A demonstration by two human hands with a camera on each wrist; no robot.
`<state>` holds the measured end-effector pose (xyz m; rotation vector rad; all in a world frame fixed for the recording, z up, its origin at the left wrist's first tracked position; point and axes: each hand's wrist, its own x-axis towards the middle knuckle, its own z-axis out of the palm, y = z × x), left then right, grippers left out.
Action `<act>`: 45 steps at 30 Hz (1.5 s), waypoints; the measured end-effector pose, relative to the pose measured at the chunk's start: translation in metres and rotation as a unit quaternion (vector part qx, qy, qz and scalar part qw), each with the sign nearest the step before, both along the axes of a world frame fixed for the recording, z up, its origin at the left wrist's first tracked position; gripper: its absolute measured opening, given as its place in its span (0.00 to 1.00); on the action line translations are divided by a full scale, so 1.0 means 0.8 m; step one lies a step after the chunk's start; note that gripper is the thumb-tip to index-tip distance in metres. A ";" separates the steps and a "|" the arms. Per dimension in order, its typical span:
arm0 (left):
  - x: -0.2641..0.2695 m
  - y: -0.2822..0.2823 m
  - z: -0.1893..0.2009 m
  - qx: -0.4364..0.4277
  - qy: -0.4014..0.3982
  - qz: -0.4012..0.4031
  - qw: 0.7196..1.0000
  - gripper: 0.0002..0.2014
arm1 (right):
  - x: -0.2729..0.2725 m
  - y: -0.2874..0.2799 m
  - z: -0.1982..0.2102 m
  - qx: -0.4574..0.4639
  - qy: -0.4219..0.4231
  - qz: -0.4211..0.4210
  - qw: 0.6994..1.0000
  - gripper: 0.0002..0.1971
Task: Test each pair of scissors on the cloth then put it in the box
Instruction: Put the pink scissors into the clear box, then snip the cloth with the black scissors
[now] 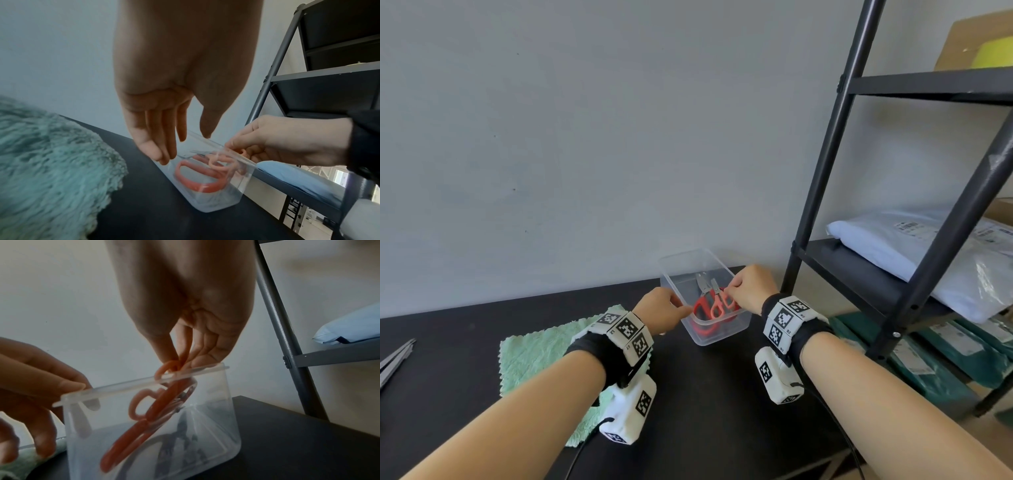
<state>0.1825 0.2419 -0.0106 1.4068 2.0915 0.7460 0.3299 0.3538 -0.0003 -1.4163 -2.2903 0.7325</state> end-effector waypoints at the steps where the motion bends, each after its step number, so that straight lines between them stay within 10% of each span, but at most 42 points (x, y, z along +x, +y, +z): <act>1: -0.002 -0.001 0.000 0.001 -0.002 0.000 1.000 0.12 | -0.001 -0.001 0.001 0.000 -0.003 0.002 1.000 0.11; 22: -0.124 -0.178 0.060 0.011 0.091 0.062 0.994 0.10 | -0.133 -0.155 0.070 0.038 -0.070 0.193 0.978 0.05; 45: -0.300 -0.450 -0.001 -0.031 0.088 0.258 0.962 0.08 | -0.372 -0.387 -0.002 0.014 -0.160 0.367 0.916 0.10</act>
